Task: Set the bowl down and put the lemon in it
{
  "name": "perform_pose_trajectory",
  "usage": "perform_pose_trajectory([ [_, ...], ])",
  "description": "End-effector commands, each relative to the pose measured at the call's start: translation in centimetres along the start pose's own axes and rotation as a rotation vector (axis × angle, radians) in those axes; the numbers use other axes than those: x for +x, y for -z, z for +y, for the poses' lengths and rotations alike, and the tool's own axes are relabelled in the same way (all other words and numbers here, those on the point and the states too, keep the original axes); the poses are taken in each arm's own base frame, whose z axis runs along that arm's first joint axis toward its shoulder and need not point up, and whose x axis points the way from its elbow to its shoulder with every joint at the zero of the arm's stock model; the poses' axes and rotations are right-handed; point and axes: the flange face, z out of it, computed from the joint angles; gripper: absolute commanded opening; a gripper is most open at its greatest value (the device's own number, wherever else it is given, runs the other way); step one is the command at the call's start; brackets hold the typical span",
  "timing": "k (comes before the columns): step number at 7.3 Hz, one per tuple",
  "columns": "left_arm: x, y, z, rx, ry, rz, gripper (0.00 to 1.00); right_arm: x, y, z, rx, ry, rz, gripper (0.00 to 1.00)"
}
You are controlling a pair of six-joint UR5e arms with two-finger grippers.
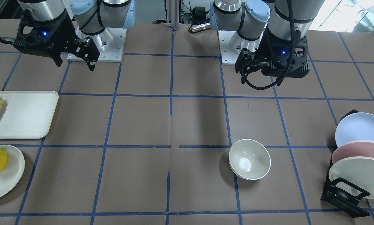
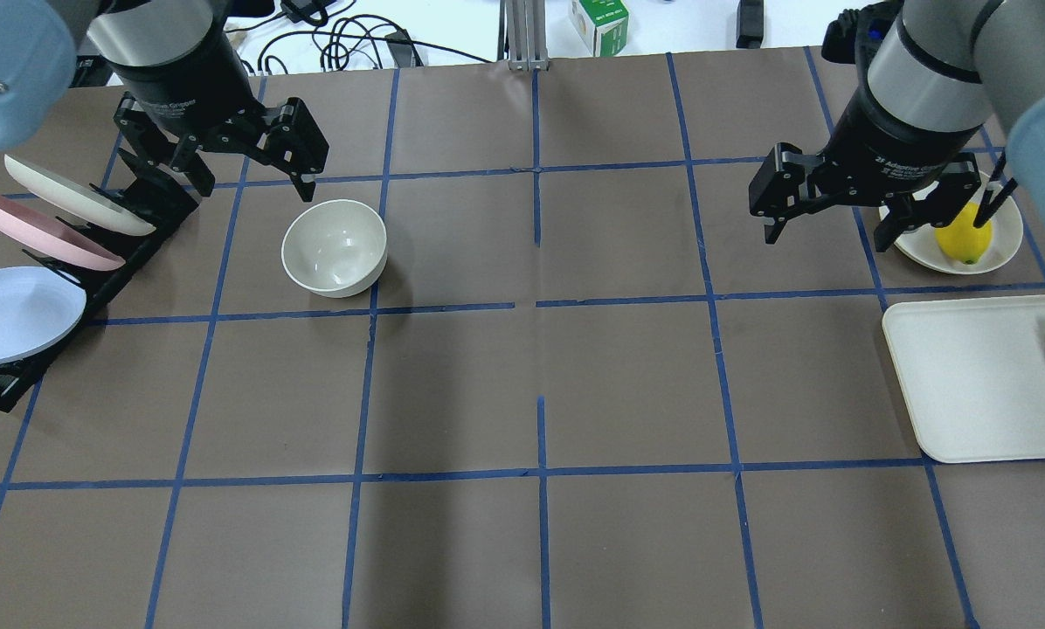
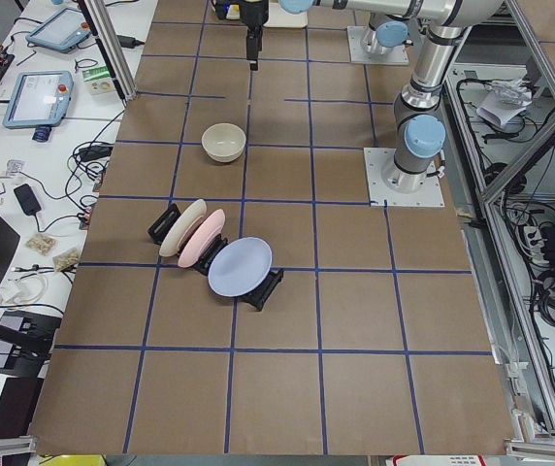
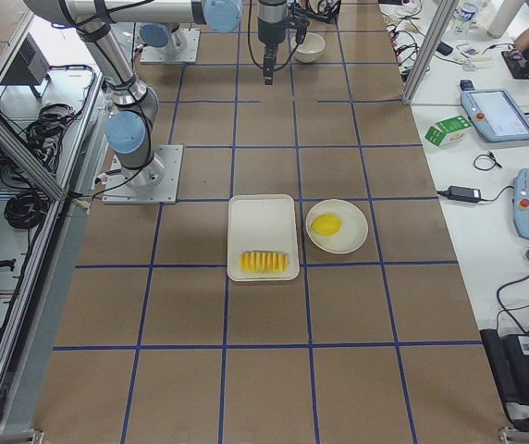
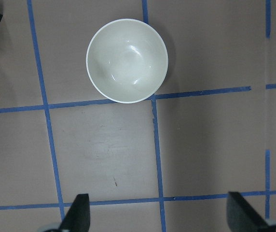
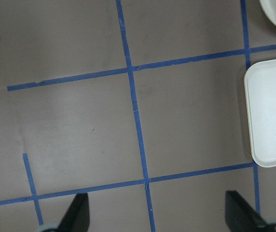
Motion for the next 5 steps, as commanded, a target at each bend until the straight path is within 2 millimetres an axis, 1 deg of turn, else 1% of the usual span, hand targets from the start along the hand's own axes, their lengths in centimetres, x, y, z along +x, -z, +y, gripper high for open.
perform_pose_trajectory([
  [1, 0.0, -0.4, -0.2, -0.009, -0.005, 0.0, 1.0, 0.0, 0.0, 0.0, -0.001, 0.001, 0.003, 1.0],
  [2, 0.0, -0.4, -0.2, -0.009, -0.005, 0.002, 1.0, 0.0, -0.1, -0.1, -0.004, 0.001, 0.003, 1.0],
  [3, -0.8, -0.8, -0.6, -0.009, 0.002, -0.001, 1.0, -0.1, -0.1, 0.0, -0.003, 0.001, -0.006, 1.0],
  [4, -2.5, -2.7, -3.0, 0.014, -0.027, 0.001, 1.0, -0.1, 0.1, 0.1, 0.001, 0.002, -0.013, 1.0],
  [5, -5.1, -6.5, -6.0, -0.006, 0.012, 0.013, 1.0, -0.2, 0.1, 0.2, -0.002, 0.004, -0.011, 1.0],
])
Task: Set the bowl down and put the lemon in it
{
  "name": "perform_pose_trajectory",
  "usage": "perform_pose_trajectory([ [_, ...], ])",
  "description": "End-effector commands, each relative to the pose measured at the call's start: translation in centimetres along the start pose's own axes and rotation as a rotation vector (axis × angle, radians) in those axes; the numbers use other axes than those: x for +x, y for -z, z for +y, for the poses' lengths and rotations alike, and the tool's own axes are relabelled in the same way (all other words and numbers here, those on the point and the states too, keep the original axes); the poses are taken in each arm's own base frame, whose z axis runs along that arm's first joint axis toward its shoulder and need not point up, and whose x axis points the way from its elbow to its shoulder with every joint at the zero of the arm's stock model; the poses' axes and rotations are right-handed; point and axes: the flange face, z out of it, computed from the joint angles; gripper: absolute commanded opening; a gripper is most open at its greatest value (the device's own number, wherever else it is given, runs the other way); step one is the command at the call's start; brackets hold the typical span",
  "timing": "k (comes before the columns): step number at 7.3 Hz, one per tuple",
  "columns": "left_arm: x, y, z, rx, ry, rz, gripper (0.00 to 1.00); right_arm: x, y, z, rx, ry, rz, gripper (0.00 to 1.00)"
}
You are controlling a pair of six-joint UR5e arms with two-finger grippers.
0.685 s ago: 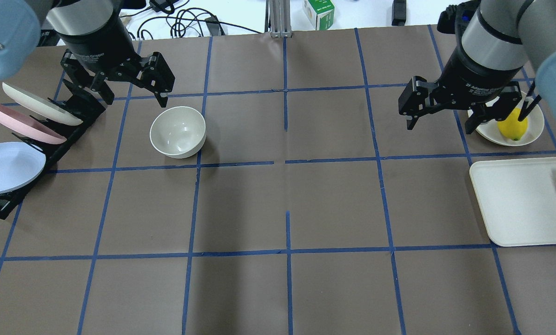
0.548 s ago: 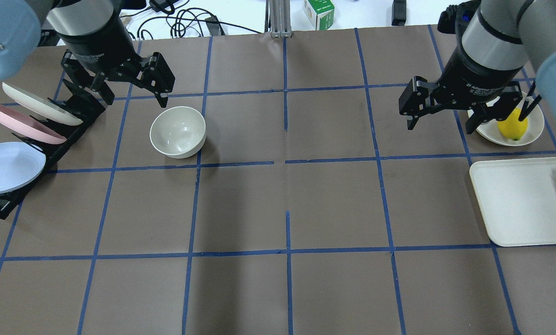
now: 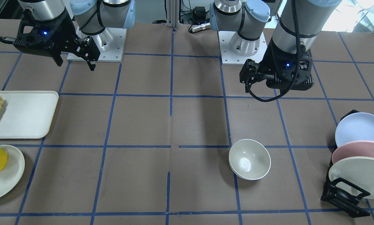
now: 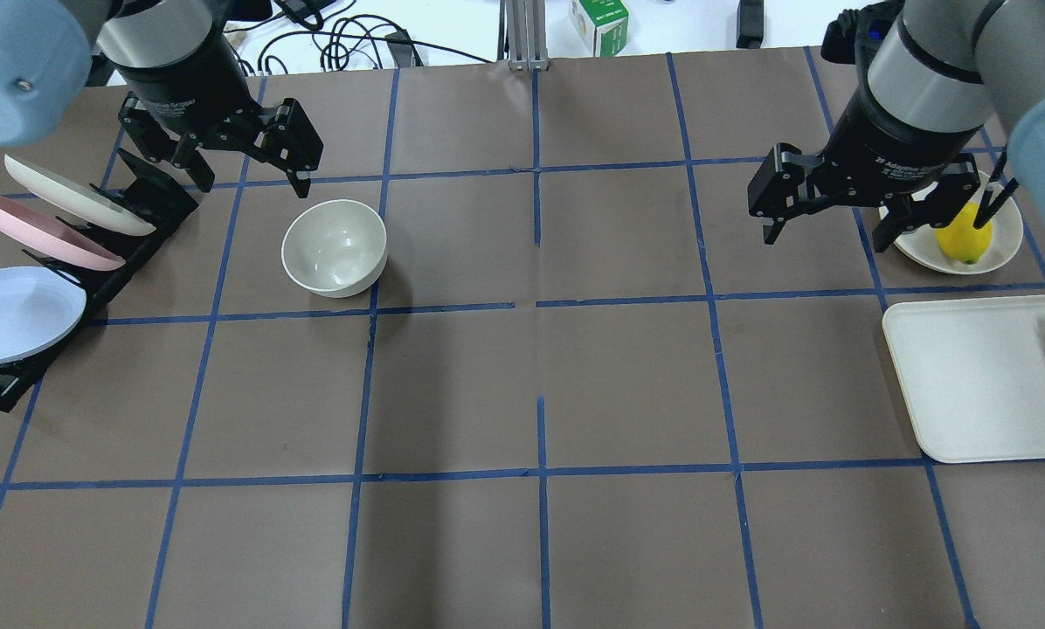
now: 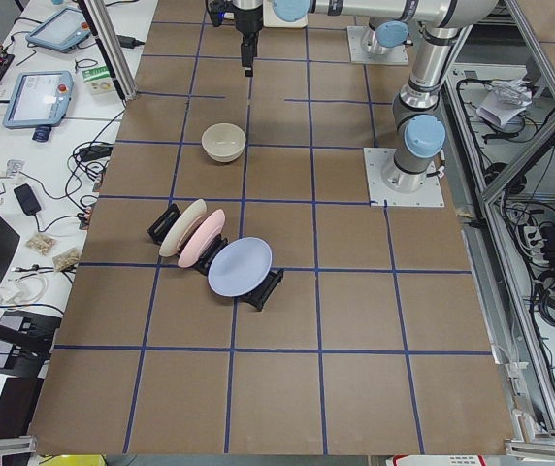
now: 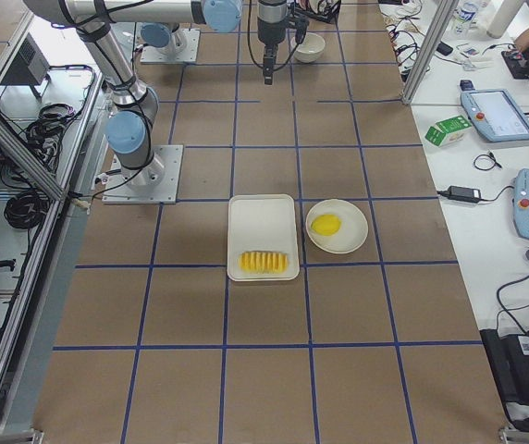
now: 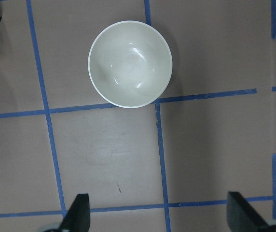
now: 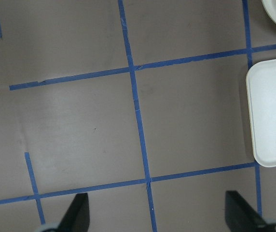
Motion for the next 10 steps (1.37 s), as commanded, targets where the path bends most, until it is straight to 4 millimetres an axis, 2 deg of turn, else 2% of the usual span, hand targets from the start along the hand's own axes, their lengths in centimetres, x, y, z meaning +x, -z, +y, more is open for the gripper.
perform_pose_trajectory([
  [1, -3.3, -8.1, -6.2, -0.018, 0.025, 0.016, 1.0, -0.1, 0.0, 0.0, 0.001, 0.003, -0.002, 1.0],
  [2, -3.7, -12.1, -8.7, -0.008, 0.015, 0.014, 1.0, 0.0, -0.1, -0.2, 0.002, 0.005, 0.006, 1.0],
  [3, -4.5, -14.9, -9.6, -0.023, -0.03, 0.013, 1.0, 0.4, -0.8, -0.8, -0.013, 0.008, 0.018, 1.0],
  [4, -7.3, -16.7, -9.7, -0.043, -0.032, 0.025, 1.0, 0.9, -1.9, -1.8, -0.029, 0.004, 0.038, 1.0],
  [5, -8.0, -19.5, -9.8, -0.031, -0.032, 0.044, 1.0, 2.3, -3.0, -3.1, -0.039, -0.001, 0.116, 1.0],
  [6, -7.7, -23.2, -9.8, 0.01, -0.029, 0.046, 1.0, 4.2, -4.6, -4.8, -0.069, -0.03, 0.156, 1.0],
  [7, -7.8, -25.8, -8.9, 0.038, -0.025, 0.039, 1.0, 7.1, -5.0, -7.3, -0.01, -0.066, 0.148, 1.0],
  [8, -7.7, -26.9, -8.2, 0.029, -0.021, 0.041, 1.0, 10.8, -5.4, -9.2, 0.023, 0.019, 0.148, 1.0],
  [9, -7.7, -27.5, -8.3, 0.023, -0.015, 0.046, 0.95, 15.6, -7.2, -10.6, -0.02, 0.068, 0.138, 1.0],
  [10, -7.7, -28.2, -8.5, 0.014, -0.009, 0.048, 0.83, 20.1, -8.8, -12.5, 0.002, 0.072, 0.145, 1.0],
])
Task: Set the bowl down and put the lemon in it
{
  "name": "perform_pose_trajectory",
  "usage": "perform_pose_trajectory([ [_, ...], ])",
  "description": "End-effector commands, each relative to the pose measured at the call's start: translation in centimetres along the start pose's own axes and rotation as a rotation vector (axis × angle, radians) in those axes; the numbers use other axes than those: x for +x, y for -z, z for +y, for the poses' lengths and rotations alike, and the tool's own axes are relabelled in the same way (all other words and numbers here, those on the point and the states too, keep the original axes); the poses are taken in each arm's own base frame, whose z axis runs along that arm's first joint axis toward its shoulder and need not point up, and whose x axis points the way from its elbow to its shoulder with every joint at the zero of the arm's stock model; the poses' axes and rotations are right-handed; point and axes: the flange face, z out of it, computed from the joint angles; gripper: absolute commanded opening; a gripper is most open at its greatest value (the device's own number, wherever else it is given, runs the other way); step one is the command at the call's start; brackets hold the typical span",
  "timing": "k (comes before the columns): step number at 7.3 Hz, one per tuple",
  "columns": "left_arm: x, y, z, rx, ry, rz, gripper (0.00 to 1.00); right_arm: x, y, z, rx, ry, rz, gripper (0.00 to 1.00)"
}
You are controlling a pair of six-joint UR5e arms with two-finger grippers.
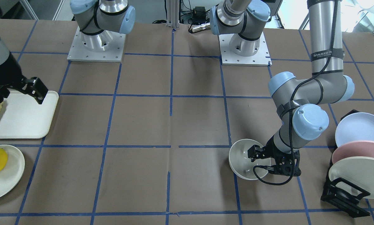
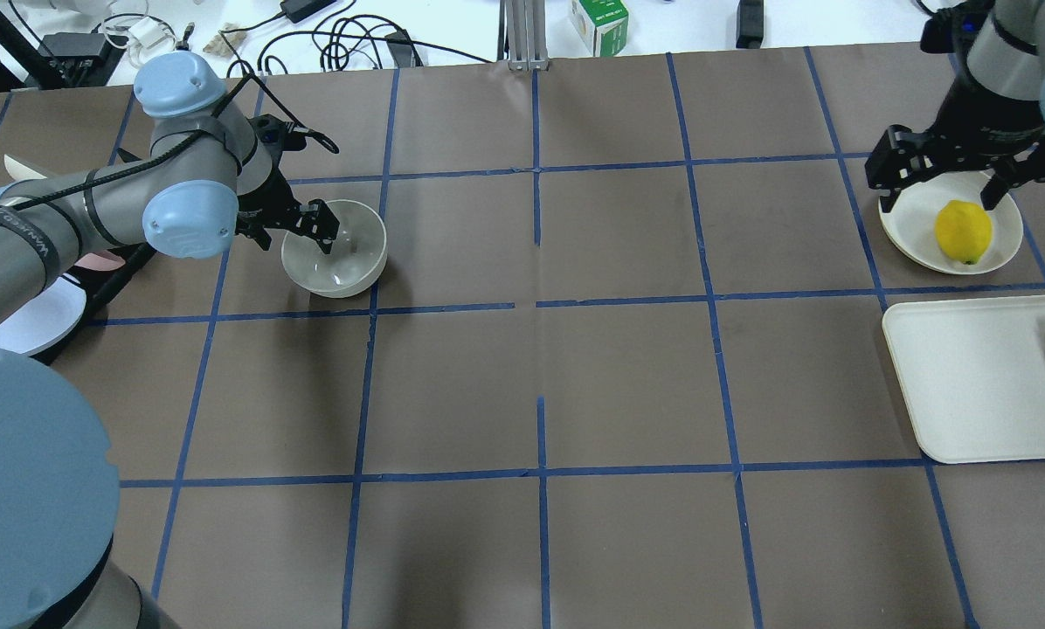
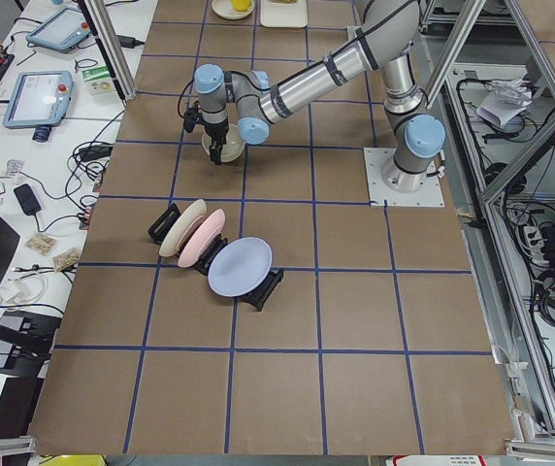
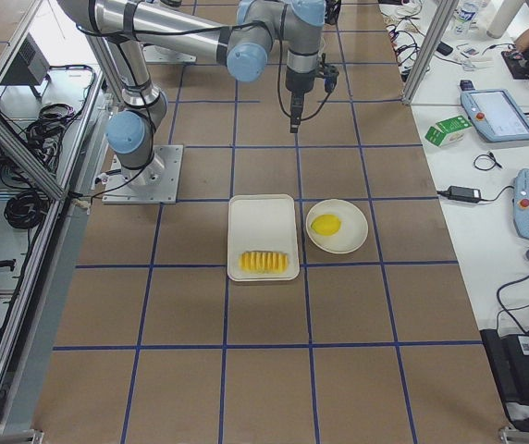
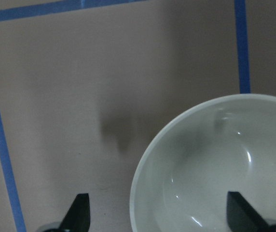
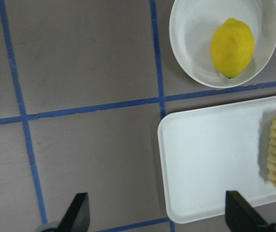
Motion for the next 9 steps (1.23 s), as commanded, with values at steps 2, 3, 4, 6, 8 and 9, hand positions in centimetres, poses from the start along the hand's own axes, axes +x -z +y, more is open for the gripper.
perform_pose_trajectory([
  [2, 0.2, -1.3, -0.5, 0.0, 0.006, 0.041, 0.45, 9.8, -8.2, -5.5, 0.047, 0.116, 0.023, 1.0],
  [3, 0.1, -1.2, -0.6, 0.005, 0.011, 0.044, 0.25, 12.1, -10.6, -6.2, 0.03, 0.089, 0.016, 1.0],
  [4, -0.3, -1.1, -0.6, 0.01, 0.021, 0.056, 0.0, 12.5, -13.0, -6.8, 0.002, 0.084, 0.003, 1.0],
  [6, -1.8, -0.9, -0.6, 0.029, 0.057, 0.12, 0.0, 13.4, -17.2, -7.9, -0.054, 0.095, -0.023, 0.97],
  [8, -1.2, 0.8, -0.6, 0.053, 0.103, 0.16, 0.0, 13.8, -19.6, -9.2, -0.081, 0.119, -0.038, 0.96],
  [9, 0.8, 1.8, -0.3, 0.048, 0.171, 0.181, 0.0, 14.1, -20.3, -10.2, -0.081, 0.119, -0.038, 0.99],
])
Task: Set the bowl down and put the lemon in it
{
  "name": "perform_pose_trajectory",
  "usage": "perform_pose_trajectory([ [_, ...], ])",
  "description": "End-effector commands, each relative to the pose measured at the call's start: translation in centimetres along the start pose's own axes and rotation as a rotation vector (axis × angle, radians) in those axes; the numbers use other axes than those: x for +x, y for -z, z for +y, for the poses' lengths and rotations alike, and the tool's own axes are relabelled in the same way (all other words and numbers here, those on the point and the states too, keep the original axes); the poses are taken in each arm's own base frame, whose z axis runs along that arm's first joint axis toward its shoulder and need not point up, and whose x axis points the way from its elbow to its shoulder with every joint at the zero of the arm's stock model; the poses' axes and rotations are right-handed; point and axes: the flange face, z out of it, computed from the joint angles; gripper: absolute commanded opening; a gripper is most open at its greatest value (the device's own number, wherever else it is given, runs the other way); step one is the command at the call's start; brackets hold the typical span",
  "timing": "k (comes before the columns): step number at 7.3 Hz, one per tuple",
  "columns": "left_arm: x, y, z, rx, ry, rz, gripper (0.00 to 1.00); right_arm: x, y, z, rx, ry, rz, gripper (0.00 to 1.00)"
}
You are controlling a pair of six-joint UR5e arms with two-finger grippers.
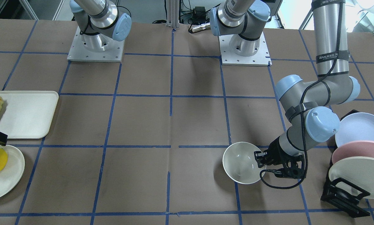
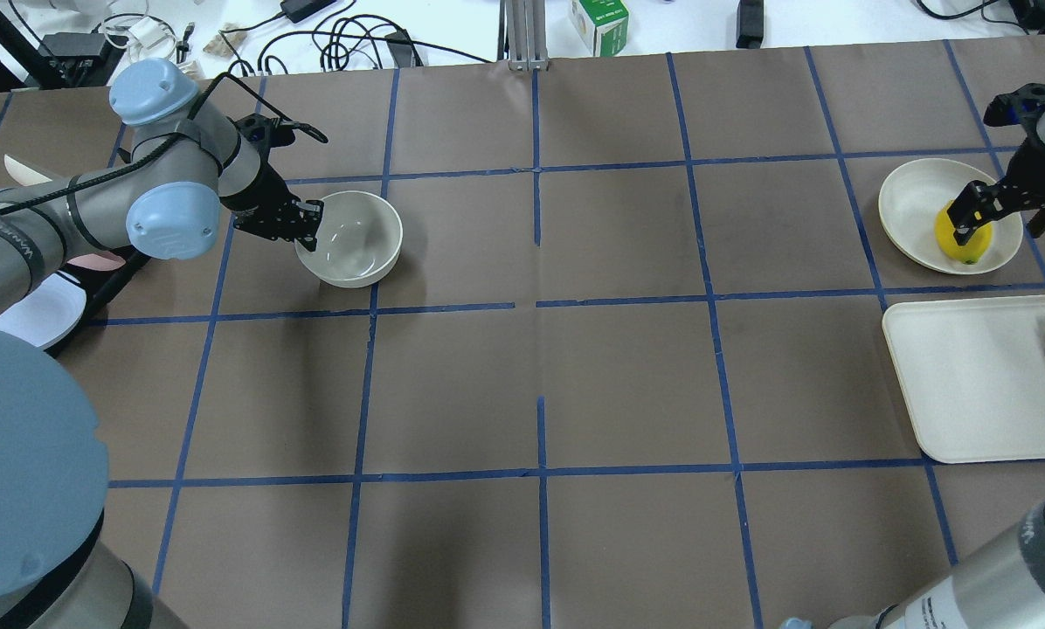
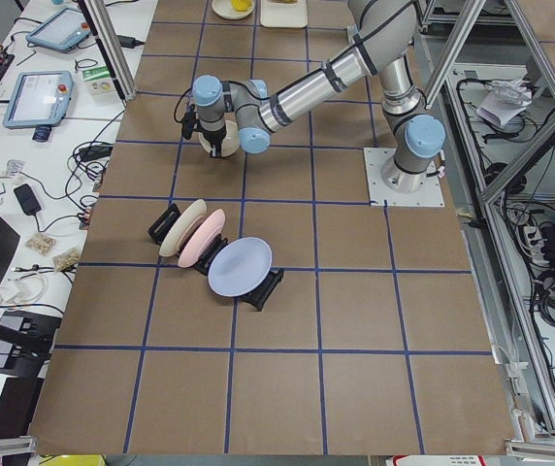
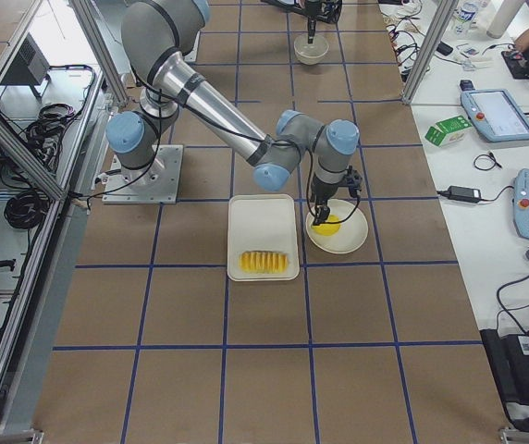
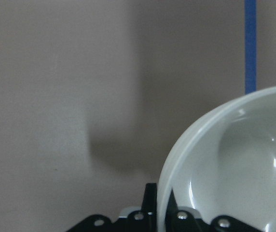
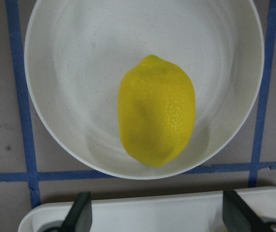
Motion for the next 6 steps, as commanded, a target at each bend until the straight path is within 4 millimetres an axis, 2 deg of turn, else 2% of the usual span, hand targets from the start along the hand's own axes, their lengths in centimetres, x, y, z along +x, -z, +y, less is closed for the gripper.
perform_pose_trajectory([
  [1, 5.9, 2.2, 1.3, 0.017, 0.073, 0.104, 0.0, 1.3, -1.4, -2.4, 0.0, 0.004, 0.0, 1.0],
  [2, 10.6, 2.4, 2.4, 0.012, 0.075, 0.111, 0.0, 1.5, -3.5, -3.4, -0.023, 0.004, -0.015, 1.0],
  [3, 16.6, 1.3, 4.5, -0.011, 0.094, 0.118, 0.0, 1.7, -3.7, -3.9, -0.023, 0.0, -0.015, 1.0],
  [4, 20.7, 0.9, 5.9, -0.003, 0.087, 0.121, 0.0, 1.3, -4.5, -3.9, -0.024, -0.003, -0.051, 0.98],
  [5, 23.2, -0.6, 6.9, -0.011, 0.128, 0.124, 0.0, 0.8, -5.4, -4.4, -0.005, -0.003, -0.102, 0.96],
  [6, 24.5, -1.7, 7.9, 0.015, 0.105, 0.114, 0.0, 1.0, -5.7, -4.8, -0.004, 0.006, -0.099, 0.88],
])
